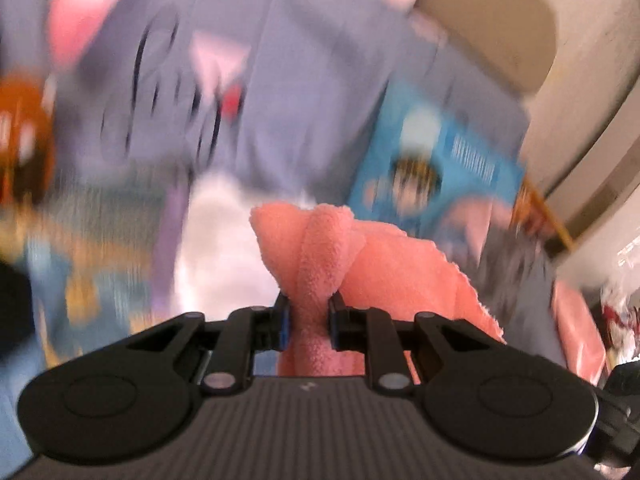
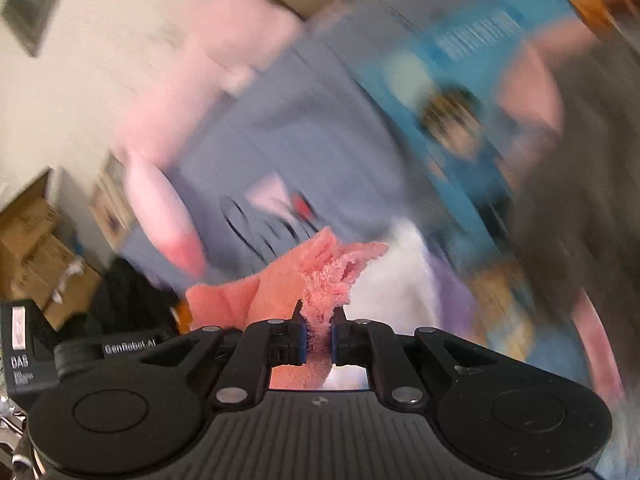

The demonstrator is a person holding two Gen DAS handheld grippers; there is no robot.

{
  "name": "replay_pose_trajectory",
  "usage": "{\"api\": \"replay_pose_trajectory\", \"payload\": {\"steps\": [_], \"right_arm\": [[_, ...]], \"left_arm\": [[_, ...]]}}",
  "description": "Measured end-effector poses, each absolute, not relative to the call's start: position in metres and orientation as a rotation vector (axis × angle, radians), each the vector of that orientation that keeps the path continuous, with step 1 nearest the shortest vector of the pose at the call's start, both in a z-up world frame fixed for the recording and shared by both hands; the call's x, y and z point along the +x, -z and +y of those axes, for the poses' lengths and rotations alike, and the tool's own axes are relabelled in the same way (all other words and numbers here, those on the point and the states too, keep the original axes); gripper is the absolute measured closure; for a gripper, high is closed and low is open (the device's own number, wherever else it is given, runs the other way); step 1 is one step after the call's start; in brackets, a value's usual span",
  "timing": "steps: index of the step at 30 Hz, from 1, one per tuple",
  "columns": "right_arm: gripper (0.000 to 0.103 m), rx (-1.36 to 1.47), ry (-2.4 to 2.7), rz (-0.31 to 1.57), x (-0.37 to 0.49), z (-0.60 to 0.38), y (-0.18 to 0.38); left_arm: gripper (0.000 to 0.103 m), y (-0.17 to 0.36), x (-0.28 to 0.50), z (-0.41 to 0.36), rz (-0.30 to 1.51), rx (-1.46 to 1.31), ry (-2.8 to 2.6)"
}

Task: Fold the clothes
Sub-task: 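Carry the fleece with both tools onto the white and lavender clothes stack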

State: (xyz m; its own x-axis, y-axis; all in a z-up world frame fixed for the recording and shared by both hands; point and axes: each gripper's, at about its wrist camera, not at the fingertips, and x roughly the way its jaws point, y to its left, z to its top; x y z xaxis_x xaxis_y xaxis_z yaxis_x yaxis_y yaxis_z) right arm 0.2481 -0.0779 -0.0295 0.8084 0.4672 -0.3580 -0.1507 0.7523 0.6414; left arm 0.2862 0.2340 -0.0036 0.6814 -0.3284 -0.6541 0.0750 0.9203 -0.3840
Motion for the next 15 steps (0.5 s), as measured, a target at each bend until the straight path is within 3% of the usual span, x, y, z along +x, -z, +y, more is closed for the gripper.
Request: {"api": "replay_pose_trajectory", "payload": {"steps": [4, 11, 15], "right_arm": [[0.092, 0.666, -0.322, 0.55, 0.311, -0.057, 0.048], [0.092, 0.783, -0.129, 0.903, 0.362, -0.039, 0.197], [0.091, 0.713, -0.134, 0.882, 0.364, -0.034, 0.2]], "left_arm": [[0.08, -0.003, 0.354, 0.25, 0.741, -0.286, 0.22], [0.08, 0.165, 0.438, 0.241, 1.081, -0.162, 0.041], [0.079, 0.174, 0.441, 0.252, 1.046, -0.232, 0.069]]}}
